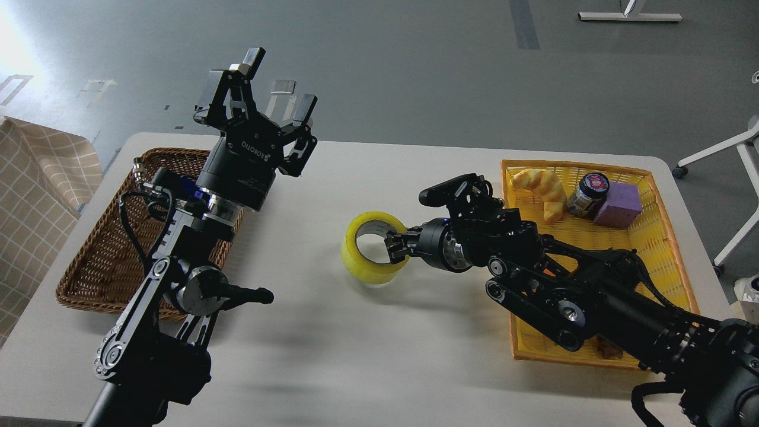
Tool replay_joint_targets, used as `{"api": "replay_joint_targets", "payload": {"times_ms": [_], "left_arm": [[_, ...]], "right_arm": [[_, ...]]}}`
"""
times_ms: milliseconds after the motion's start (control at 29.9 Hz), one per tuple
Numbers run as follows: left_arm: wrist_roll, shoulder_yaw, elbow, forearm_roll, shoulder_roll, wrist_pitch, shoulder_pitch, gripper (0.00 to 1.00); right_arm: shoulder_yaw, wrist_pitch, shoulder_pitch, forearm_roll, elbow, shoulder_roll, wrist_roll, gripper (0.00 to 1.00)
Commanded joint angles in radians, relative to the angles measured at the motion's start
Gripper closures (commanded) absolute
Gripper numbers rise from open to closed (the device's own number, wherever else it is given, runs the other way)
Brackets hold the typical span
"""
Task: Place and transfer tape with both arms
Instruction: 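Lower the tape roll onto the table center and release it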
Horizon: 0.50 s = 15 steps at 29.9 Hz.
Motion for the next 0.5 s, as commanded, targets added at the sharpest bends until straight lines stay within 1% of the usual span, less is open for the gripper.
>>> {"api": "replay_joint_targets", "payload": {"times_ms": [0,67,134,201,268,301,401,468], "left_arm": [[-0.001,0.0,0.0,0.0,0.0,0.0,0.002,0.02],[-0.001,0.0,0.0,0.0,0.0,0.0,0.002,0.02],[-0.001,0.0,0.0,0.0,0.0,0.0,0.002,0.02],[-0.001,-0.002,0.0,0.0,0.0,0.0,0.002,0.02],[-0.001,-0.002,0.0,0.0,0.0,0.0,0.002,0.02],[-0.001,-0.002,0.0,0.0,0.0,0.0,0.002,0.02],[-0.001,-0.002,0.0,0.0,0.0,0.0,0.0,0.02],[-0.001,-0.002,0.0,0.0,0.0,0.0,0.0,0.02]], "right_arm": [[-0.002,0.0,-0.003,0.0,-0.003,0.005,-0.001,0.94],[-0.002,0.0,-0.005,0.0,-0.003,0.005,-0.001,0.93],[-0.002,0.0,-0.005,0.0,-0.008,0.007,-0.001,0.87],[0.001,0.0,-0.005,0.0,-0.018,0.016,-0.001,0.7],[0.004,0.0,-0.003,0.0,-0.026,0.019,-0.003,0.65],[0.007,0.0,-0.003,0.0,-0.035,0.02,-0.001,0.58],[0.01,0.0,-0.002,0.0,-0.042,0.02,-0.006,0.45],[0.01,0.0,0.0,0.0,-0.052,0.02,-0.014,0.44]]}}
